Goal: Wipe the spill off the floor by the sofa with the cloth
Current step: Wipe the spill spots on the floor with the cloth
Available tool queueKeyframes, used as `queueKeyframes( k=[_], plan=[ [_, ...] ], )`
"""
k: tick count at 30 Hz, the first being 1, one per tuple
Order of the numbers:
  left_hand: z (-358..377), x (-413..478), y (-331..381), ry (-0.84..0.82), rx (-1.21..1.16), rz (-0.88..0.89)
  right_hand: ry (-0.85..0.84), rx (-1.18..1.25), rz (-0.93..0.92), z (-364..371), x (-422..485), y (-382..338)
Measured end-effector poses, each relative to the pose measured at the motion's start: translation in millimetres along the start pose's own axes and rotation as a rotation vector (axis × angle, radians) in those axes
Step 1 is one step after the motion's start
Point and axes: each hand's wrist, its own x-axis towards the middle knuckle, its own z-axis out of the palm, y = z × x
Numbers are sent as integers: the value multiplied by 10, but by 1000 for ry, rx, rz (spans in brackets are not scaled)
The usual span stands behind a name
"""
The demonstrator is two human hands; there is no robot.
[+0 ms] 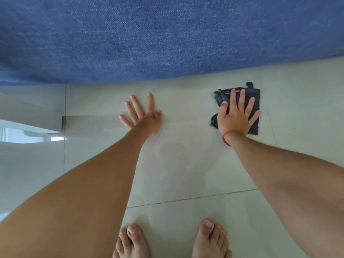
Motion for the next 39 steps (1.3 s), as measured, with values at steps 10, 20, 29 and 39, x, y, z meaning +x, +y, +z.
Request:
queueKeyframes(
  k=[10,20,29,39],
  plan=[
    [7,25,-10,-11,-34,16,-38,1,-235,238,-167,-941],
    [-144,-85,-441,262,-125,35,-160,-59,-449,132,-819,-80],
    [-158,8,-1224,284,-30,-135,1,-14,56,42,-213,-90],
    [-132,-1,-1200,306,-42,-125,4,37,-104,356,-349,-1418]
  ],
)
